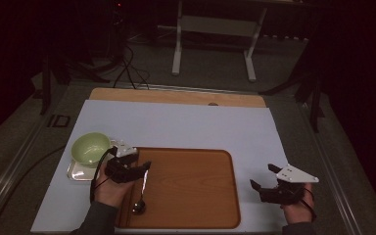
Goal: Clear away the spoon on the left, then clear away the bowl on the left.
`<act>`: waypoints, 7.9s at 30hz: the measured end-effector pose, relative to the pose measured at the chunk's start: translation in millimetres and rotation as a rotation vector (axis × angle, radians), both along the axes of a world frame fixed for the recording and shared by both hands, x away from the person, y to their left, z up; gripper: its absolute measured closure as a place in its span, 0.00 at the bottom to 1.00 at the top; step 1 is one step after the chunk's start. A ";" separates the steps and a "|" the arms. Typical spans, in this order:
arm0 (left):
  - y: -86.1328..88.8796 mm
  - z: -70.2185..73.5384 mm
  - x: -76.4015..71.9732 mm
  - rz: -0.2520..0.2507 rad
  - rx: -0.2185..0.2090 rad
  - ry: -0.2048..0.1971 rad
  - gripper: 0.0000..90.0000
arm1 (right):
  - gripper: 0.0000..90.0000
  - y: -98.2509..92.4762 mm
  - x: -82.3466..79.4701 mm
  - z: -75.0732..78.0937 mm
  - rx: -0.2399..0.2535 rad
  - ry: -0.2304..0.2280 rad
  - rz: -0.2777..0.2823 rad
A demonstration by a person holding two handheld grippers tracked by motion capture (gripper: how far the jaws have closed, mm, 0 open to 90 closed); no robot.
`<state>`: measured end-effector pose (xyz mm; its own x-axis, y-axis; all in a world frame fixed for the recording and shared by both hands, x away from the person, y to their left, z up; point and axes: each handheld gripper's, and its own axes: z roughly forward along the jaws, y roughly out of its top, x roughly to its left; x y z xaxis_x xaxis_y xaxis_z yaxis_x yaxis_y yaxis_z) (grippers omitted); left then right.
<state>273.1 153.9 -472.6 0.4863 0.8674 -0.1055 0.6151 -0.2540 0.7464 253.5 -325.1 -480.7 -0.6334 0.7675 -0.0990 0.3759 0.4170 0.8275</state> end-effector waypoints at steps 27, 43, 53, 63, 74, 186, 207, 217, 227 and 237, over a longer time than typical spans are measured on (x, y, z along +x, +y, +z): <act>26.9 35.6 -16.4 0.106 -0.003 -0.142 0.49 | 0.15 -0.3 0.9 -0.2 -0.003 -0.001 0.003; 48.2 48.7 -22.1 0.168 -0.016 -0.184 0.48 | 0.15 -0.1 1.1 -0.4 -0.003 0.000 0.003; 65.5 56.7 -25.4 0.216 -0.027 -0.207 0.48 | 0.15 -0.3 0.9 -0.1 -0.003 -0.002 0.002; 77.9 61.0 -27.4 0.256 -0.023 -0.225 0.48 | 0.15 -0.5 0.8 0.1 -0.002 -0.002 0.003; 92.1 61.7 -28.7 0.304 -0.034 -0.231 0.48 | 0.15 -0.4 0.8 0.0 -0.003 -0.002 0.003; 182.3 -56.0 8.1 0.593 -0.247 0.175 0.90 | 0.15 1.5 1.6 -1.1 -0.012 0.006 0.007; 184.8 -53.3 0.2 0.584 -0.356 0.148 0.93 | 0.15 0.7 1.7 -0.6 -0.010 0.004 0.005; 178.7 -38.7 -6.0 0.550 -0.371 0.116 0.93 | 0.15 0.2 1.6 -0.5 -0.010 0.003 0.004; 168.0 -28.9 -8.0 0.502 -0.381 0.092 0.93 | 0.15 -0.1 1.6 -0.3 -0.009 0.003 0.004; 153.0 -20.0 -8.0 0.445 -0.376 0.080 0.93 | 0.15 -0.9 1.6 -0.1 -0.009 0.003 0.003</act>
<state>265.0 306.9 -492.6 0.0621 0.8821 -0.4670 0.6596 0.3149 0.6825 255.1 -325.9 -480.8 -0.6361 0.7646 -0.1038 0.3774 0.4255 0.8225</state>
